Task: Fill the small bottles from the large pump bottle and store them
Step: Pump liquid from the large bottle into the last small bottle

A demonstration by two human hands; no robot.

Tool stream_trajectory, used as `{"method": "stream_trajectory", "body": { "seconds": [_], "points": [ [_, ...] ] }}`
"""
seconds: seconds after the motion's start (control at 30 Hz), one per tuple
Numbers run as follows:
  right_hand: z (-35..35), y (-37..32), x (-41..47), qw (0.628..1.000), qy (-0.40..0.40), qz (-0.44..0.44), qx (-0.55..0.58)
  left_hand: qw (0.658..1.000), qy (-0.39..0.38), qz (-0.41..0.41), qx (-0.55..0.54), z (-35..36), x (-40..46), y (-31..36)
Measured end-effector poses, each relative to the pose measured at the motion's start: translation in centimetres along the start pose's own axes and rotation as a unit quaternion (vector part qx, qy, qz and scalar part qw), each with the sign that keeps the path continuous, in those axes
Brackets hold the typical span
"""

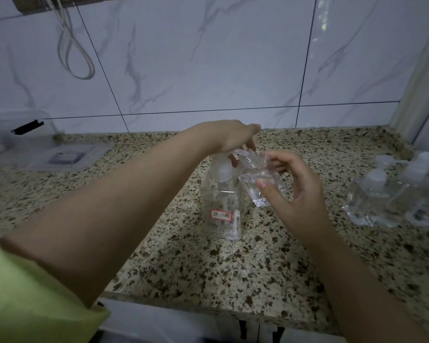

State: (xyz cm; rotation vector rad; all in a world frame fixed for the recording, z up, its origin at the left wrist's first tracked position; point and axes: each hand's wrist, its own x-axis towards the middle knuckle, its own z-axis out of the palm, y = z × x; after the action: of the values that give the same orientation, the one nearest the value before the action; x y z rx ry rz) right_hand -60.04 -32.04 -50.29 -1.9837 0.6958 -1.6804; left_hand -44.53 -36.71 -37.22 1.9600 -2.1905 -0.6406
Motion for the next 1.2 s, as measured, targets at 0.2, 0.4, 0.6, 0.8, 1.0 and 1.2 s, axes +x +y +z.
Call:
{"method": "stream_trajectory", "body": {
  "seconds": [0.2, 0.4, 0.6, 0.8, 1.0, 1.2],
  "points": [
    [-0.05, 0.01, 0.00, 1.000, 0.001, -0.005, 0.001, 1.000, 0.010, 0.003, -0.020, 0.18, -0.13, -0.20],
    [-0.08, 0.02, 0.01, 1.000, -0.002, 0.000, 0.004, 0.999, 0.032, 0.014, -0.037, 0.31, -0.20, -0.19],
    [-0.05, 0.07, 0.02, 1.000, -0.004, -0.008, 0.002, 0.998, 0.035, 0.015, -0.053, 0.19, -0.39, -0.20],
    [0.04, 0.03, 0.00, 1.000, -0.003, -0.007, 0.009, 0.997, 0.036, 0.009, -0.062, 0.24, -0.45, -0.29],
    [0.04, -0.04, -0.03, 1.000, 0.003, -0.004, 0.016, 0.997, 0.036, 0.006, -0.061, 0.25, -0.45, -0.18],
    [0.10, 0.17, -0.03, 1.000, -0.004, -0.011, 0.013, 0.998, 0.043, 0.003, -0.056, 0.39, -0.38, -0.30]
  ]
}}
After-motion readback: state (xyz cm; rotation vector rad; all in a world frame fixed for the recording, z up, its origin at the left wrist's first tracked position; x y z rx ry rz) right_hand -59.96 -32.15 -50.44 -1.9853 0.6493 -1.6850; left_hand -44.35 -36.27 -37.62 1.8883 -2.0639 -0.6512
